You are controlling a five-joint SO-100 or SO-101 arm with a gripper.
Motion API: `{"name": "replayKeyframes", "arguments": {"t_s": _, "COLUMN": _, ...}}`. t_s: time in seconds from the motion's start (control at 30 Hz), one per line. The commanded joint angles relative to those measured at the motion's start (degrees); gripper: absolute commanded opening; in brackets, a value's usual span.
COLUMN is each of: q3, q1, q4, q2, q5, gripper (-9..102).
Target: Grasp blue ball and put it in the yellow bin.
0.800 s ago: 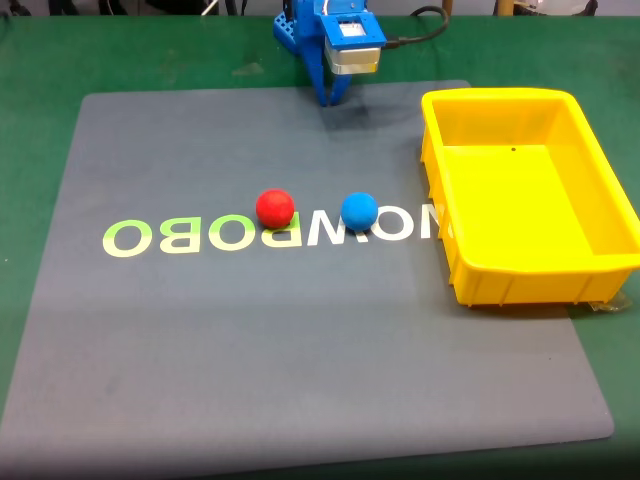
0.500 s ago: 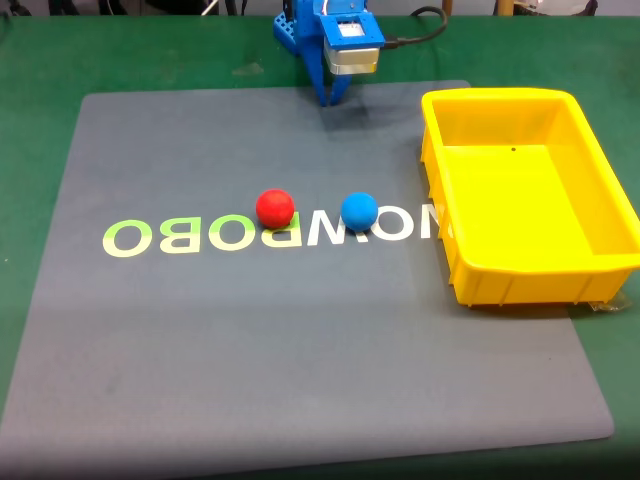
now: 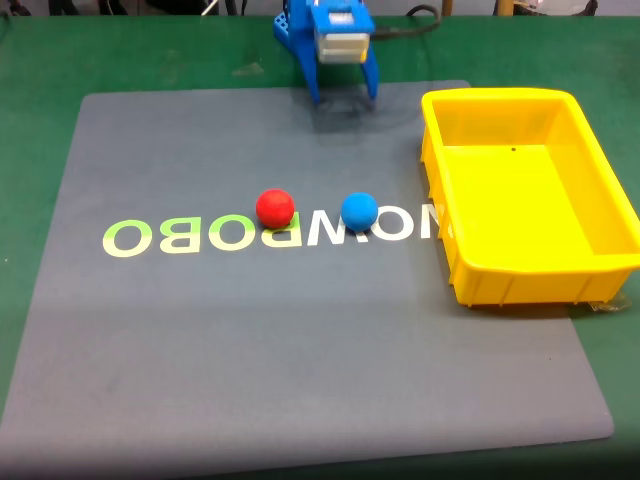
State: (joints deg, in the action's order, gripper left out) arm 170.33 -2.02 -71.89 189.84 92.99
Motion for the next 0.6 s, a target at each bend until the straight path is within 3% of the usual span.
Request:
{"name": "replayKeyframes", "arguments": {"t_s": 0.0, "q3": -6.33, "q1": -1.67, "q4": 5.54, "q2": -2.02, "q5": 2.99, "gripper": 34}}
{"name": "replayKeyframes", "arguments": {"t_s": 0.27, "q3": -33.84, "q1": -2.72, "q4": 19.69, "q2": -46.93, "q5": -2.29, "gripper": 34}}
{"name": "replayKeyframes", "arguments": {"t_s": 0.57, "q3": -46.05, "q1": -3.16, "q4": 30.06, "q2": -69.52, "q5": -1.23, "gripper": 34}}
